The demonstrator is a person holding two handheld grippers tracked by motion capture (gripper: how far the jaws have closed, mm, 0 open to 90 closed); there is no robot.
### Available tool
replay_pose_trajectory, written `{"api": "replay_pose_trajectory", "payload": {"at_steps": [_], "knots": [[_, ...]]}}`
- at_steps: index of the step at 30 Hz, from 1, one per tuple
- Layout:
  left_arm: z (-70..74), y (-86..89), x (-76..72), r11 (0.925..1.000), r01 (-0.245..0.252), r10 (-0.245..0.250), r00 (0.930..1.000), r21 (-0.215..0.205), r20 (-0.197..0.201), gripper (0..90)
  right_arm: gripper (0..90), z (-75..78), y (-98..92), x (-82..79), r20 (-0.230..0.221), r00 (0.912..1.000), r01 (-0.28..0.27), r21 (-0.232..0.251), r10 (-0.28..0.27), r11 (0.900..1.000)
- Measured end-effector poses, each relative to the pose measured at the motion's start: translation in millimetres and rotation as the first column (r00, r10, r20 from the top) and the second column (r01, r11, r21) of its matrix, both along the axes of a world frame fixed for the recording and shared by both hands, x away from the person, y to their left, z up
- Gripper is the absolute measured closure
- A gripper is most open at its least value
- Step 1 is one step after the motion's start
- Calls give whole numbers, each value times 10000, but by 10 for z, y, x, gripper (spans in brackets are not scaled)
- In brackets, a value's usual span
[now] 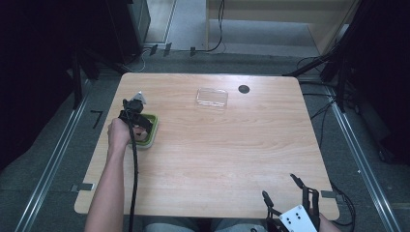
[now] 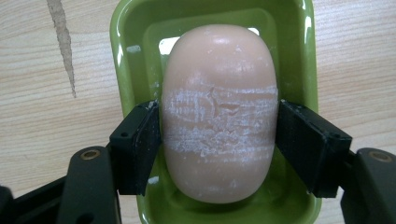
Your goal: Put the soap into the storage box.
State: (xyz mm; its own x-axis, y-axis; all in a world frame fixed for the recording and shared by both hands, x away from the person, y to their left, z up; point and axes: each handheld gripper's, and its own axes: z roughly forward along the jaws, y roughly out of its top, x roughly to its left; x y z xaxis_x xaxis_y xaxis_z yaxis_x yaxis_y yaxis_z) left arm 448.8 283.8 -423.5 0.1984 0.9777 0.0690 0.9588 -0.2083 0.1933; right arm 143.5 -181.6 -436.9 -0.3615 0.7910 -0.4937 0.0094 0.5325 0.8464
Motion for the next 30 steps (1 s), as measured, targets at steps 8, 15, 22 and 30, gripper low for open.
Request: {"api": "replay_pose_trajectory", "payload": {"at_steps": [8, 15, 22, 30], "knots": [[64, 10, -39, 9998, -63, 63, 10000, 173, 30, 263, 132, 4, 15, -2, 5, 10000, -25, -10, 25, 10000], [165, -1, -100, 9999, 50, -51, 9999, 98, 102, 180, 132, 3, 20, 1, -20, 10000, -47, -6, 47, 10000], [272, -57, -221, 9995, 179, -173, 9996, -275, 243, 114, 132, 1, 6, 0, 1, 10000, -46, 23, 46, 10000], [346, -111, -367, 9988, 405, -400, 9990, -277, 192, 51, 132, 8, -4, -17, 32, 10000, 14, 38, -14, 10000]]}}
